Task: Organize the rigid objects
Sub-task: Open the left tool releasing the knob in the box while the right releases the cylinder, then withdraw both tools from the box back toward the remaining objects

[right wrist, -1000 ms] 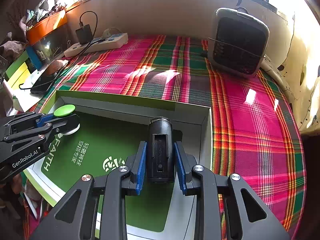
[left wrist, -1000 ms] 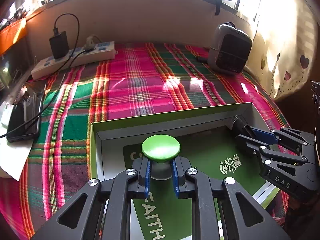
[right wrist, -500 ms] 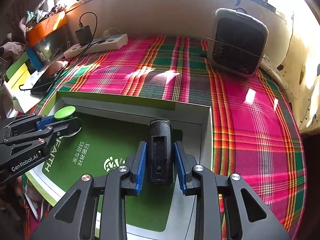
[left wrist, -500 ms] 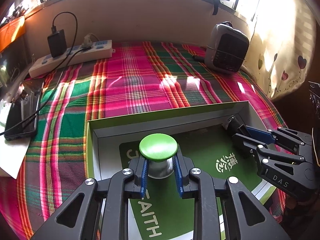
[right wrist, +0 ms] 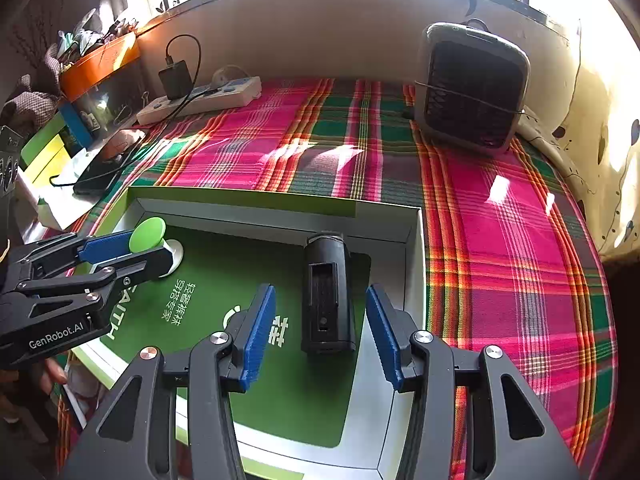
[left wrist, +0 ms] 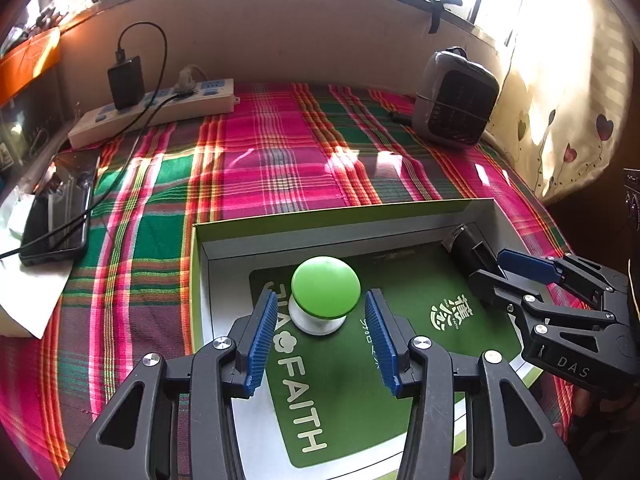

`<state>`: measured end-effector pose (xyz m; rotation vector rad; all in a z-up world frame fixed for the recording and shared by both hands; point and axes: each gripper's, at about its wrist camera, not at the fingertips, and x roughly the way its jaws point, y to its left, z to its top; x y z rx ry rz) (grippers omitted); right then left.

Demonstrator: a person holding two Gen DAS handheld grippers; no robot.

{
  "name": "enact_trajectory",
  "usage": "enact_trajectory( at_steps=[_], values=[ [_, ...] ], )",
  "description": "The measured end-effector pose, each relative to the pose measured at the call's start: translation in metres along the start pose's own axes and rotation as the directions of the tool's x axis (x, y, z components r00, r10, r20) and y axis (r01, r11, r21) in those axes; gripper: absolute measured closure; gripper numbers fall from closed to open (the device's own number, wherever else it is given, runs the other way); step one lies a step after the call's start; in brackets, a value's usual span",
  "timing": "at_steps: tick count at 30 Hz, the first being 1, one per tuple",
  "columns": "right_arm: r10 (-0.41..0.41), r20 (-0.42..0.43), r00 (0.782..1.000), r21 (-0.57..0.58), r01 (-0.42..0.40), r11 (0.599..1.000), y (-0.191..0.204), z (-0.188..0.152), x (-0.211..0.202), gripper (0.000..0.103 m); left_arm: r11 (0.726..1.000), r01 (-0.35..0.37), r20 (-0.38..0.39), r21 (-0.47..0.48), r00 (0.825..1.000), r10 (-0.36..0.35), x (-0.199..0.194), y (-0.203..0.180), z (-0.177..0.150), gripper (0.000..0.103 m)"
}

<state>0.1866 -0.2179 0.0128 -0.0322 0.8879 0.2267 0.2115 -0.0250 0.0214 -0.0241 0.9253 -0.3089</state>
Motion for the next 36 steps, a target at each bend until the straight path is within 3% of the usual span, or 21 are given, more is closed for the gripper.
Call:
enact_trajectory(
  at_steps=[16,26,36],
  values=[
    [0.008,0.052,0.999,0.036,-0.01,0.999,-0.002,-0.017,-0.034,0.054,1.0,-0.003,0.077,-0.027,0.997,0.005,-0.051,0.007,-0.02,0.058],
    [0.01,0.083,0.997,0.043,-0.014,0.999,-0.005,-0.049,-0.069,0.054,0.998,-0.01,0.117,-0.068,0.993,0.018,-0.094,0.023,-0.054,0.058],
    [0.036,0.072,0.997,0.013,-0.037,0.999,-0.003,-0.085,-0.085,0.054,0.994,0.007,0.105,-0.108,0.994,0.004,-0.109,0.036,-0.094,0.058]
  ],
)
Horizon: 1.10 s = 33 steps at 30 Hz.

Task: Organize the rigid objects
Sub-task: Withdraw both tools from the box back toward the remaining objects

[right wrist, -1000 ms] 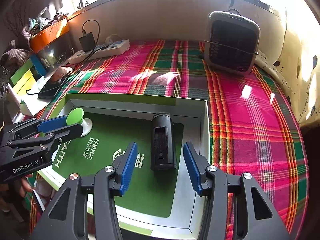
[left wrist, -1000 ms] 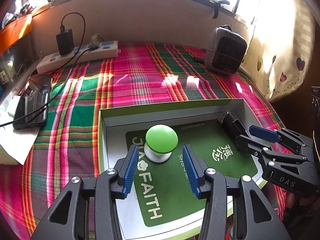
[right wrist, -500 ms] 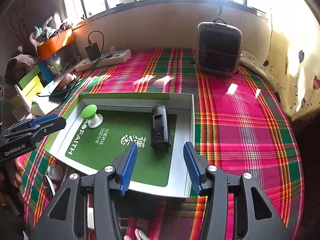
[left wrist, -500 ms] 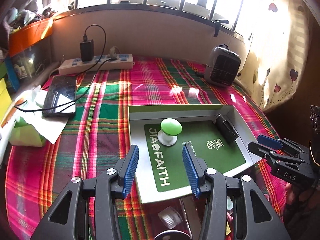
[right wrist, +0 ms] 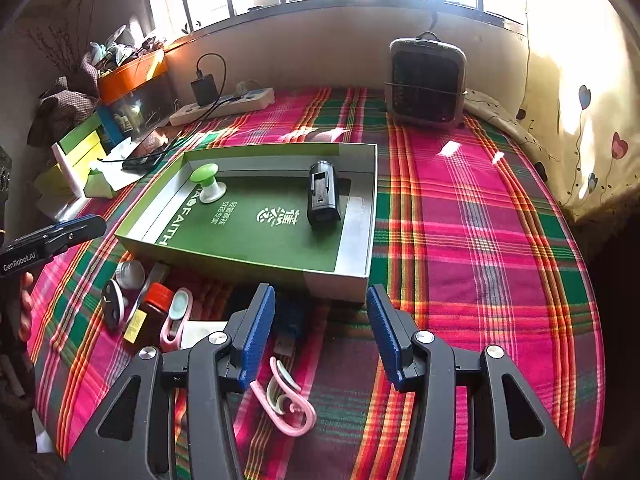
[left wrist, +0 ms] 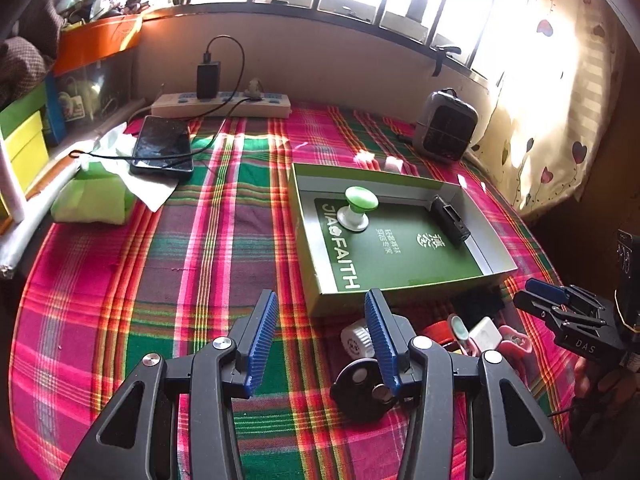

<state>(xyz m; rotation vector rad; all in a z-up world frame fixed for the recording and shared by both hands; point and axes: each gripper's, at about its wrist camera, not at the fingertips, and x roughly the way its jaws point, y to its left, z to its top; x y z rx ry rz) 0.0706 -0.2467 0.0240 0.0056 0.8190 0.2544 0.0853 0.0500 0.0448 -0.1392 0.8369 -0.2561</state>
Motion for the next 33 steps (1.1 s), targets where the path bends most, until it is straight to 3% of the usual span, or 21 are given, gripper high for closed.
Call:
enact_trajectory(
  at_steps=[12,21,33],
  values=[
    [0.08,-0.01,0.997,0.008,-0.08,0.997,0.002,-0.034,-0.01,0.054,0.993,0.091,-0.034,-0.076,0.995,-0.094,-0.002,0.008,-0.033,0.058],
    [0.098,-0.019,0.995,-0.001,-0.098,0.995,0.005,-0.042,-0.009,0.053,0.99,0.126,-0.054,-0.069,0.99,-0.13,-0.001,0.004,-0.043,0.058],
    [0.116,-0.068,0.991,-0.086,-0.121,0.989,0.023,-0.048,0.0,0.053,0.993,0.11,-0.093,-0.036,0.989,-0.113,0.009,-0.004,-0.048,0.058]
  ],
)
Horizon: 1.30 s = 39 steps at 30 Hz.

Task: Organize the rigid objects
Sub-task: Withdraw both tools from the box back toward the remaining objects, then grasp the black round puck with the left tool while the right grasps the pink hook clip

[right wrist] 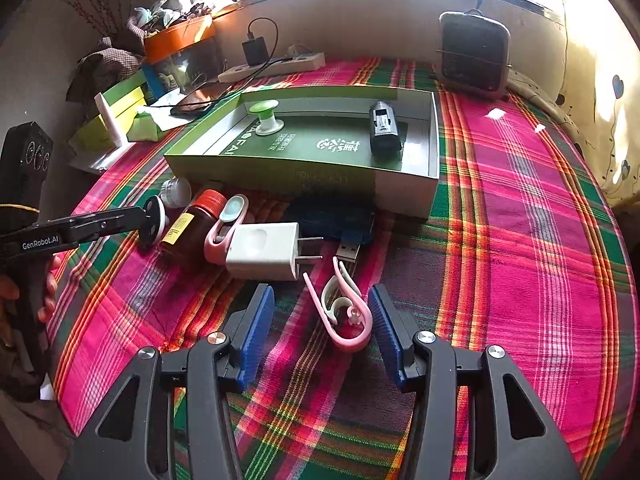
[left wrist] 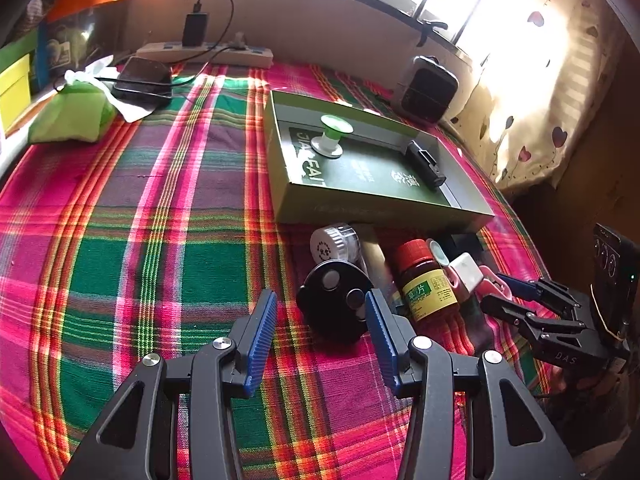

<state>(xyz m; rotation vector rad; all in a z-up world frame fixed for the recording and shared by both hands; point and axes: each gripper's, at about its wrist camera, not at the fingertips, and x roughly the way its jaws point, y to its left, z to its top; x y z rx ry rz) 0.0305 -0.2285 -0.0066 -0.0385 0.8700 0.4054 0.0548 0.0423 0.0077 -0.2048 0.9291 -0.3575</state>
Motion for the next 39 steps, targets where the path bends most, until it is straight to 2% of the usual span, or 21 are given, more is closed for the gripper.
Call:
enact_trajectory(
  at_steps=[7,19,24,27,35,39],
  values=[
    [-0.029,0.002,1.0,0.006,0.029,1.0,-0.001,0.001,0.001,0.053,0.999,-0.03,0.002,0.042,1.0,0.03,0.004,-0.007,0.001,0.058],
    [-0.052,0.005,0.999,0.025,0.051,0.998,-0.006,0.002,0.0,0.054,0.998,-0.052,0.012,0.041,0.999,0.052,0.008,-0.011,0.003,0.058],
    [-0.063,0.007,0.998,0.037,0.063,0.997,-0.009,0.002,0.0,0.063,0.998,-0.052,0.014,0.032,0.999,0.051,0.008,-0.01,0.003,0.059],
    [-0.066,0.009,0.998,0.044,0.065,0.997,-0.01,0.001,-0.001,0.066,0.999,-0.04,0.008,0.022,0.999,0.04,0.008,-0.009,0.003,0.073],
    [-0.076,0.009,0.997,0.052,0.075,0.996,-0.01,0.001,-0.002,0.077,0.999,-0.042,0.015,0.021,0.999,0.042,0.008,-0.01,0.002,0.073],
    [-0.081,0.01,0.997,0.049,0.08,0.996,-0.01,0.0,-0.002,0.078,0.999,-0.042,0.015,0.02,0.999,0.042,0.008,-0.01,0.002,0.073]
  ],
)
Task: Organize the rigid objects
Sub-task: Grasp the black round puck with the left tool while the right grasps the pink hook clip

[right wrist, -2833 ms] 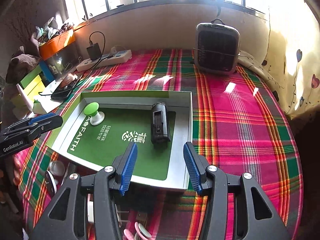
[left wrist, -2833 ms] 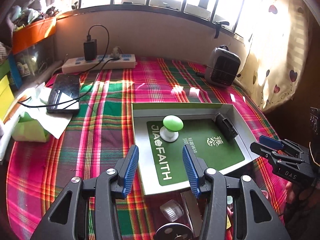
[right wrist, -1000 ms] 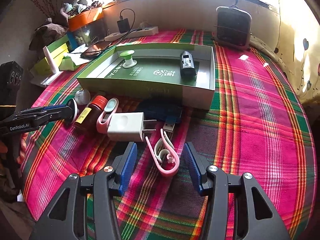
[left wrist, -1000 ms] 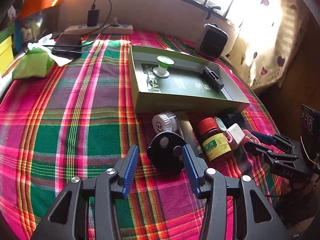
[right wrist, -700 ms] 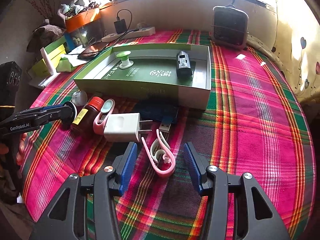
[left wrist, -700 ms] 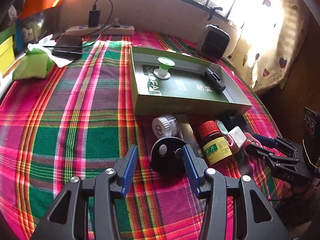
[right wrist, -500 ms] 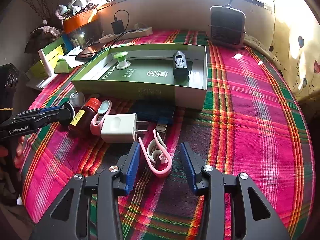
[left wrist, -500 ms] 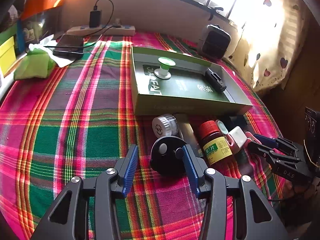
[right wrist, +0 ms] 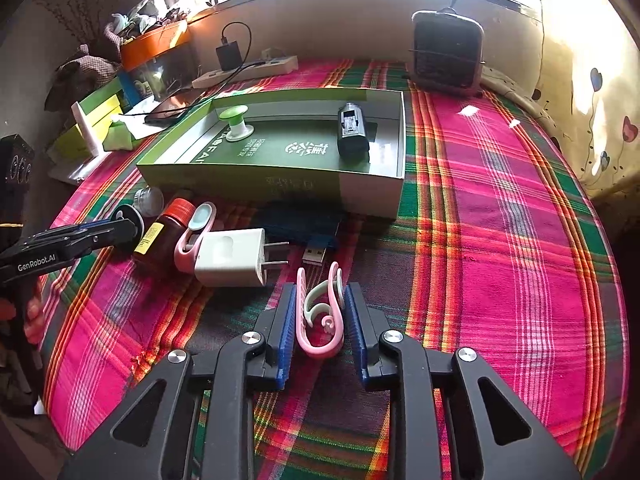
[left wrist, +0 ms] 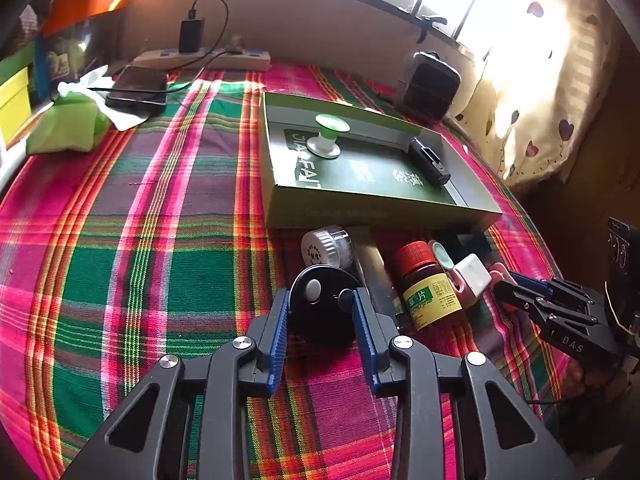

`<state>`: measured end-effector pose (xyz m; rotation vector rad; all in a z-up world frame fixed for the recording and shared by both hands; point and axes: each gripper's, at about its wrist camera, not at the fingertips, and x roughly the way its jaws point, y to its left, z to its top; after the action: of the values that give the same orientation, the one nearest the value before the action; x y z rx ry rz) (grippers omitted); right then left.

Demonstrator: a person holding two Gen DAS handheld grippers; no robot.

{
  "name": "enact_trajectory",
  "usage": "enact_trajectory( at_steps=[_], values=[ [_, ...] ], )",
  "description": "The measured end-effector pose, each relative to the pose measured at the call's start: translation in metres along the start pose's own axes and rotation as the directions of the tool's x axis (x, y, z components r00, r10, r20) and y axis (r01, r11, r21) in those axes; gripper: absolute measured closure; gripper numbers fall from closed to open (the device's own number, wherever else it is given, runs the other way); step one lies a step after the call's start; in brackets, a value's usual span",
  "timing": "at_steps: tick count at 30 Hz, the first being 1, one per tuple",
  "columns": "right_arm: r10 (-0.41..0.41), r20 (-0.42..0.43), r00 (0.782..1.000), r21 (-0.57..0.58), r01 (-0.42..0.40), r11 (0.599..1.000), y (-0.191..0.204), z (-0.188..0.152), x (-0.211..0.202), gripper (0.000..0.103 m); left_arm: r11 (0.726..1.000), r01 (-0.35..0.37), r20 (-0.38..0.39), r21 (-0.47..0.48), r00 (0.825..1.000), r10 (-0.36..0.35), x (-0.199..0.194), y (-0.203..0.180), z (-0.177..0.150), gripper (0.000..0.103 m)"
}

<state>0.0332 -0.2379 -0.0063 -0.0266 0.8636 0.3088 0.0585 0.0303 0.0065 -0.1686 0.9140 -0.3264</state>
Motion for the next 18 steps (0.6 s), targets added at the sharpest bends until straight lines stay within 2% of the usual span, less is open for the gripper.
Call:
enact_trajectory(
  at_steps=[18],
  values=[
    [-0.013,0.008,1.0,-0.009,0.013,1.0,0.0019,0.0004,-0.0026,0.078,1.0,0.001,0.004,-0.012,1.0,-0.001,-0.0029,0.0007,0.0005,0.073]
  ],
)
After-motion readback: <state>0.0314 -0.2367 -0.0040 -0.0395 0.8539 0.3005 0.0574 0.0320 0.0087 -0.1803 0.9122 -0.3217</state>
